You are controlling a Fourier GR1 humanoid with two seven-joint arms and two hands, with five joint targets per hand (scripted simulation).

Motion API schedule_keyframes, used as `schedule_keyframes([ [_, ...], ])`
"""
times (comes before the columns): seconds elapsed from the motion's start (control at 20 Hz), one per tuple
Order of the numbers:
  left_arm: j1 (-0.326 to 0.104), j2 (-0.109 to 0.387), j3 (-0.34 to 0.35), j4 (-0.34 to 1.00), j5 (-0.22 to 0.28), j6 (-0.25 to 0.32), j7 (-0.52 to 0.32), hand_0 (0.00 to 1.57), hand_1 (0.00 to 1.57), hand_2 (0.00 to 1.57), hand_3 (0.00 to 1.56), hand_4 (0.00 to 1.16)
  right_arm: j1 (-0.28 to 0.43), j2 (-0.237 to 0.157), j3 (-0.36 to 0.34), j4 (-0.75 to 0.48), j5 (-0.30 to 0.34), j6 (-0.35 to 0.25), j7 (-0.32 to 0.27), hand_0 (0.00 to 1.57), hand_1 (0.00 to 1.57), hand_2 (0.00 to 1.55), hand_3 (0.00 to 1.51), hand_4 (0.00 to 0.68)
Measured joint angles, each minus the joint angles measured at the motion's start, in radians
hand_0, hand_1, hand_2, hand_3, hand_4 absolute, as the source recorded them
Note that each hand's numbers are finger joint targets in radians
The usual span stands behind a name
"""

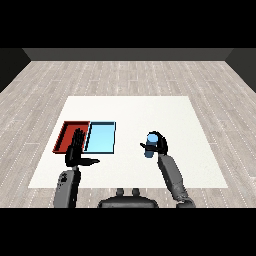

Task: Pick the blue can and put it in the blue box

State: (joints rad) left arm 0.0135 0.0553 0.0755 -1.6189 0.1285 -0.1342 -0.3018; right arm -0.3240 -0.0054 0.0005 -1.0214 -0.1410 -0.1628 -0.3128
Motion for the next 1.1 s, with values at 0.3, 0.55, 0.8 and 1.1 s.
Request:
schedule_keyframes([
  [0.3,-0.018,0.009,-0.005,0.007,-0.016,0.003,0.012,0.0,0.0,0.0,0.0,0.0,0.018,0.002,0.097,-0.156,0.032,-0.05,0.084,1.48,1.48,1.48,1.44,0.637],
  [0.55,-0.023,-0.011,-0.039,0.008,-0.041,0.013,0.019,0.0,0.0,0.0,0.0,0.0,-0.043,-0.001,0.125,-0.22,0.046,-0.052,0.104,1.41,1.41,1.45,1.44,0.629],
  [0.8,-0.044,-0.03,-0.067,0.031,-0.008,-0.006,0.061,0.0,0.0,0.0,0.0,0.0,-0.064,0.004,0.161,-0.281,0.067,-0.061,0.122,1.47,1.47,1.45,1.43,0.635],
  [1.1,-0.061,-0.048,-0.096,0.048,0.01,-0.006,0.098,0.0,0.0,0.0,0.0,0.0,-0.064,0.003,0.137,-0.32,0.081,-0.022,0.136,1.48,1.48,1.45,1.43,0.641],
])
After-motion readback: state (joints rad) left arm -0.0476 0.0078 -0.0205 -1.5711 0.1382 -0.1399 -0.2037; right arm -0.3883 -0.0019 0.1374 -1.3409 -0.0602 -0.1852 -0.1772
